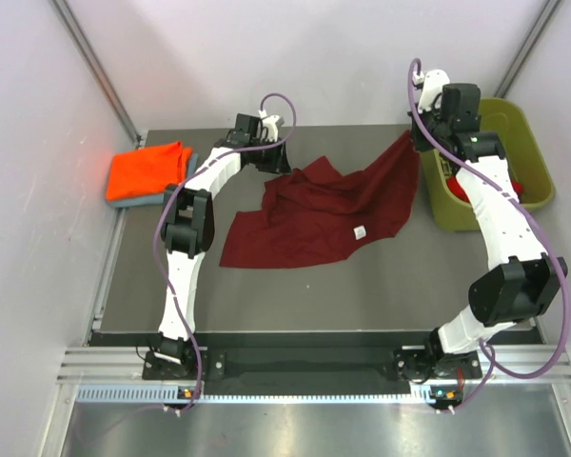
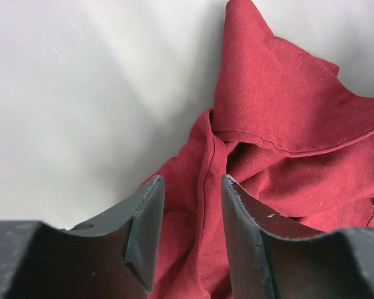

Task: Fold and stack the t-shirts
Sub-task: Flatten the tshirt out

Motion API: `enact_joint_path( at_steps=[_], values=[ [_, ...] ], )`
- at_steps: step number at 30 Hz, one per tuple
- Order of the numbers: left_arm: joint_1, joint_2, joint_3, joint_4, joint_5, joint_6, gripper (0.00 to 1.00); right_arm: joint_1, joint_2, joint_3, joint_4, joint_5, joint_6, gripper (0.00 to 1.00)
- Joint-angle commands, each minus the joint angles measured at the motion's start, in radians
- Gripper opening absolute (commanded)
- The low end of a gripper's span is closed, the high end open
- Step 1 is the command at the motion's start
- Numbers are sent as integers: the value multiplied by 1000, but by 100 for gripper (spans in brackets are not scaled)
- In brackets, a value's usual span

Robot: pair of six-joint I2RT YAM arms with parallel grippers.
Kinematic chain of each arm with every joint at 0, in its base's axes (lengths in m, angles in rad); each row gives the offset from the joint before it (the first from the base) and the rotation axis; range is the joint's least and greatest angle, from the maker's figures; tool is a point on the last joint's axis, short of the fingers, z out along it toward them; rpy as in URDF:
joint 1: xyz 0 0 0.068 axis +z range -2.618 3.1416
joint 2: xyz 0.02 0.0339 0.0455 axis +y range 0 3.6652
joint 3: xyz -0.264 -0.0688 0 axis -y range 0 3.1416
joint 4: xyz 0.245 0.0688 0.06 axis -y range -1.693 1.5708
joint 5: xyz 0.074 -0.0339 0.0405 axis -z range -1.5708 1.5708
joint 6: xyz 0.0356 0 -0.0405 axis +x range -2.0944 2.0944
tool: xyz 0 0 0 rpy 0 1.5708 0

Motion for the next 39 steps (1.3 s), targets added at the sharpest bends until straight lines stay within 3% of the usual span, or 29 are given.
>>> enact_joint_path(
  at_steps=[1,12,13,14,20,26,32,35,36,38,39],
  values=[
    [5,-12,31,1,12,20,44,-7,2,60,49,-4,5,0],
    [13,-37,8,-48,37,51,22,-7,20,69,55,0,3,0],
    [13,-41,7,-61,46,58,4,-7,20,69,55,0,3,0],
    [14,-47,4,-64,46,58,0,-7,20,69,55,0,3,0],
    [40,-208,-15,-64,31,35,0,-7,26,89,66,6,2,0],
    [60,-493,-22,-84,-50,90,0,-7,68,209,77,23,5,0],
    [61,-871,-263,-186,-61,104,0,-4,45,290,66,14,11,0],
    [62,-1066,-504,-200,-54,58,0,-1,-16,240,60,-4,6,0],
    [62,-1115,-601,-202,-61,54,5,-1,-32,200,60,-6,2,0],
    [62,-1124,-660,-184,-83,57,39,0,-68,157,57,-4,-3,0],
    [61,-1085,-673,-179,-84,80,44,0,-75,128,54,0,-8,0]
  ],
)
